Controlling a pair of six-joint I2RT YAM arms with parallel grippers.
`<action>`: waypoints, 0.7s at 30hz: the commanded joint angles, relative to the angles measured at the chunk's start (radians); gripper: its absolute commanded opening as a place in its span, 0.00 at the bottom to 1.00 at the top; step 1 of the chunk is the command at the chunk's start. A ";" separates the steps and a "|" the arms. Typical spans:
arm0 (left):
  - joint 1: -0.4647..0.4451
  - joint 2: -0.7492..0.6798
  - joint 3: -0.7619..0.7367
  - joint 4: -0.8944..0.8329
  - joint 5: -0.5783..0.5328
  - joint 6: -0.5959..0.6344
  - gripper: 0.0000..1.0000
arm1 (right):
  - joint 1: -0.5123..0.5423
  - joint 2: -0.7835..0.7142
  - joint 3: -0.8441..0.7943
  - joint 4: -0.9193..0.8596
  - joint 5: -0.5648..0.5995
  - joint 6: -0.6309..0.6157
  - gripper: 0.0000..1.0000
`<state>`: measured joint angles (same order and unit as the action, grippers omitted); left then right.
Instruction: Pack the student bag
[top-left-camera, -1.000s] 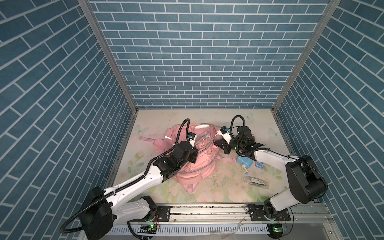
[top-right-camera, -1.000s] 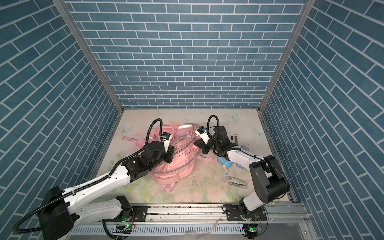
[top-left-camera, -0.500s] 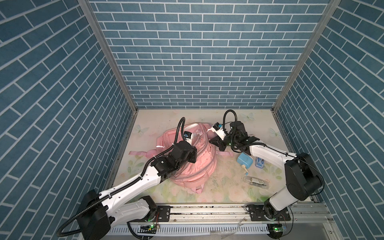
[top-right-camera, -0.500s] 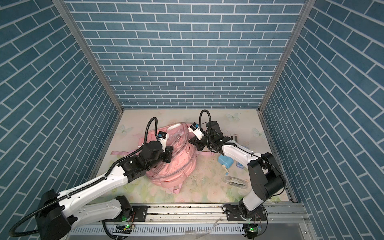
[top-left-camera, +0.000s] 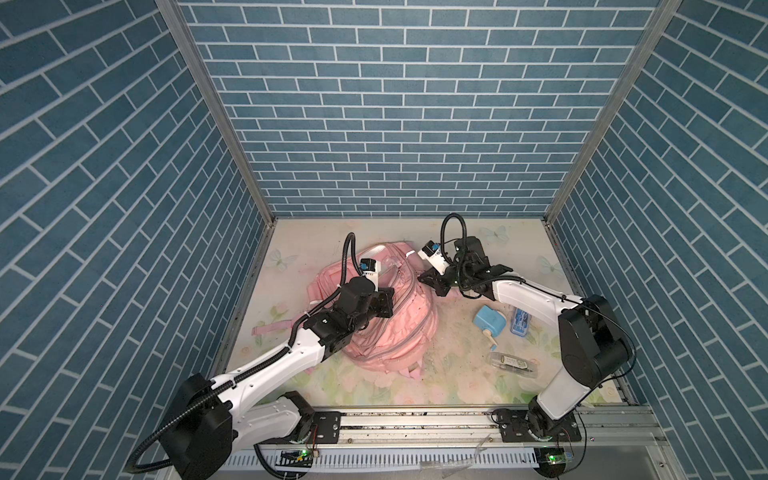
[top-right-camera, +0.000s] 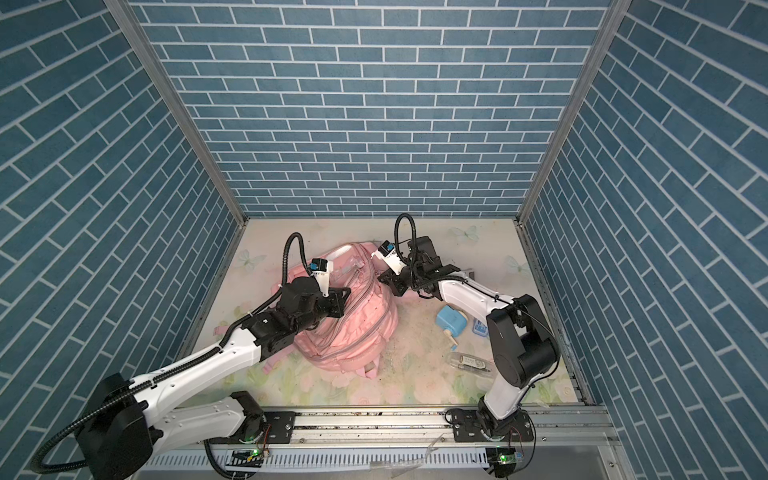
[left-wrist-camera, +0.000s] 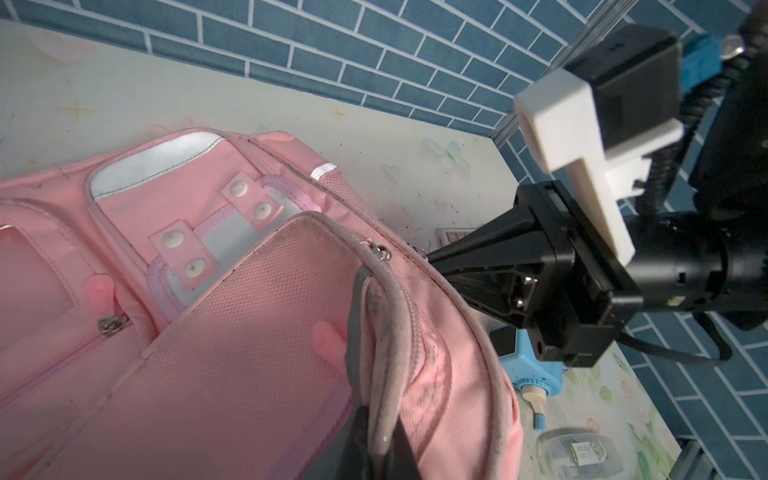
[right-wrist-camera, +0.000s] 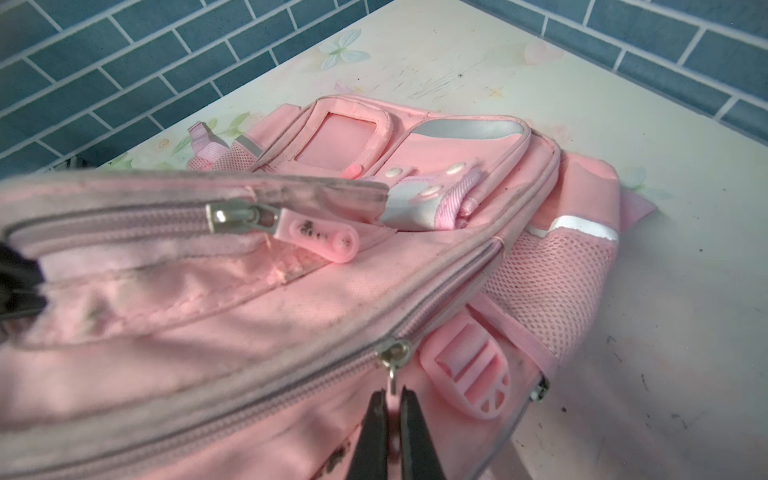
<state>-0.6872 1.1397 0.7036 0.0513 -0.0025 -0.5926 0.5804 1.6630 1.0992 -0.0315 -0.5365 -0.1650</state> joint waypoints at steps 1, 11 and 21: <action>0.030 -0.004 0.006 0.150 -0.056 -0.055 0.00 | 0.028 -0.064 -0.041 0.014 0.030 0.033 0.00; 0.040 0.057 0.037 0.126 -0.130 -0.076 0.00 | 0.096 -0.153 -0.091 0.025 0.093 0.076 0.00; 0.040 0.107 0.101 0.092 -0.183 -0.102 0.00 | 0.156 -0.177 -0.103 -0.056 0.127 0.089 0.00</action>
<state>-0.6689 1.2327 0.7410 0.0795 -0.0666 -0.6456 0.6998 1.5162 1.0054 -0.0208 -0.4084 -0.1074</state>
